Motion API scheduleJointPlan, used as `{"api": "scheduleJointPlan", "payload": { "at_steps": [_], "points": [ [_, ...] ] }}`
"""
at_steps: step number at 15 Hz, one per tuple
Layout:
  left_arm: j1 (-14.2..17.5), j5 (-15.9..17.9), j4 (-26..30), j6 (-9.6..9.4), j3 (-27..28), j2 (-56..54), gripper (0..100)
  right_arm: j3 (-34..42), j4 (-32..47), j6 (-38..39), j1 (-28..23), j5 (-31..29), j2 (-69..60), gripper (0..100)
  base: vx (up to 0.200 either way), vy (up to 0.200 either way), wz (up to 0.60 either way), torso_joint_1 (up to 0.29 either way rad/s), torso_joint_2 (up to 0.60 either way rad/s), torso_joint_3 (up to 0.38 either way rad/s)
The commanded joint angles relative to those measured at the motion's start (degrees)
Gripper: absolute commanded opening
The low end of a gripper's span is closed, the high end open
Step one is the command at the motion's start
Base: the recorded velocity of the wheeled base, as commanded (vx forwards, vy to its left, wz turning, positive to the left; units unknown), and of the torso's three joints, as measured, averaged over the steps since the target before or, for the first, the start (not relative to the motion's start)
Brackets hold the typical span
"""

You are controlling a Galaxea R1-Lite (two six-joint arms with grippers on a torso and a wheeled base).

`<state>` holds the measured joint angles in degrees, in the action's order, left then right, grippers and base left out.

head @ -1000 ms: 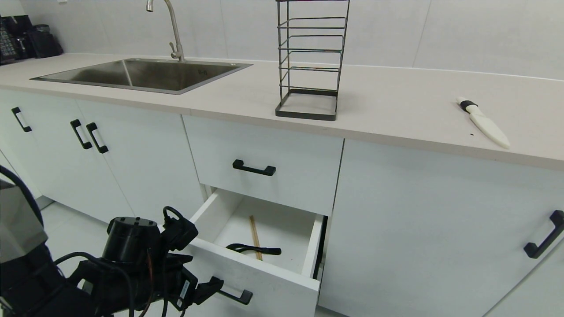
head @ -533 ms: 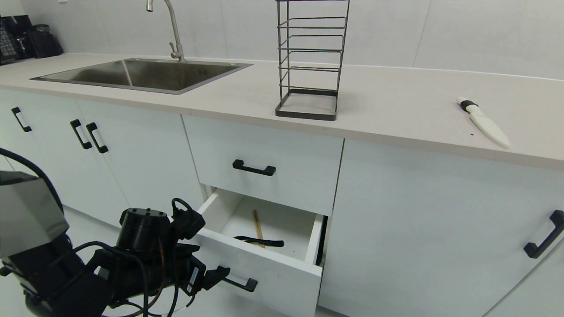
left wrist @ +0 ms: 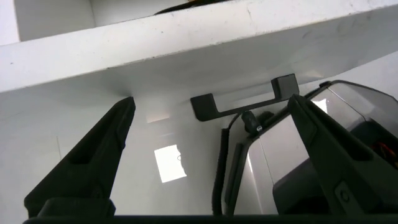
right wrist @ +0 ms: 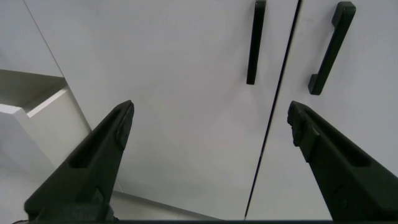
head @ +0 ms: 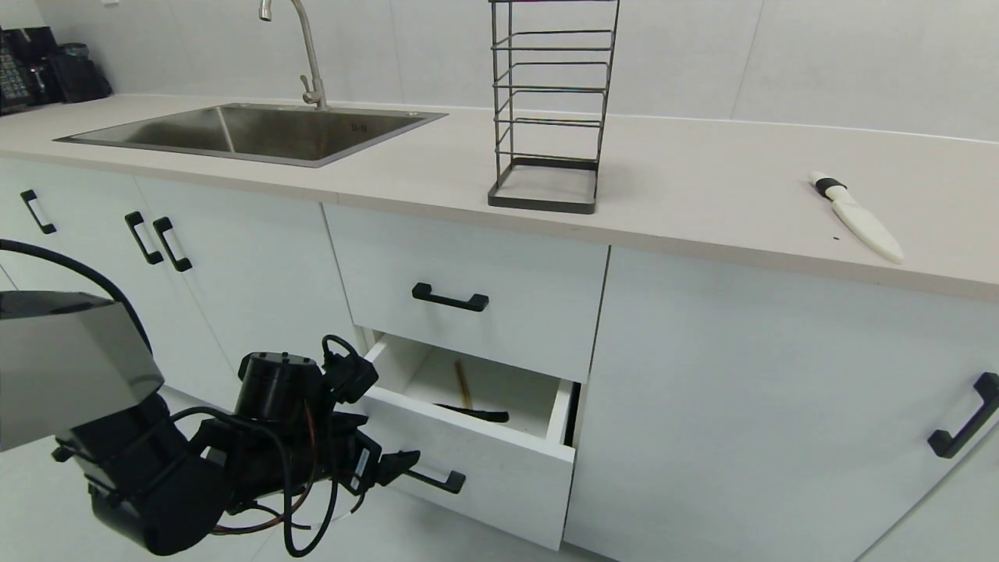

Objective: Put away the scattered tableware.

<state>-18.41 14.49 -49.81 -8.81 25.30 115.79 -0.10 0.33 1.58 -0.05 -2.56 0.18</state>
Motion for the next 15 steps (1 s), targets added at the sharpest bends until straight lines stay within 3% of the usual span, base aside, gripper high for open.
{"api": "scheduleJointPlan", "payload": {
  "at_steps": [1, 15],
  "points": [
    [-0.14, 0.01, -0.11, 0.02, 2.30, 1.11, 100, 0.01, 0.02, 0.00, 0.05, 0.01, 0.08, 100, 0.000, 0.000, 0.00, 0.000, 0.00, 0.000],
    [-0.05, -0.26, -2.84, 0.55, 11.62, 7.44, 100, 0.01, 0.02, 0.00, -0.04, 0.01, 0.08, 100, 0.000, 0.000, 0.00, 0.000, 0.00, 0.000]
  ]
}}
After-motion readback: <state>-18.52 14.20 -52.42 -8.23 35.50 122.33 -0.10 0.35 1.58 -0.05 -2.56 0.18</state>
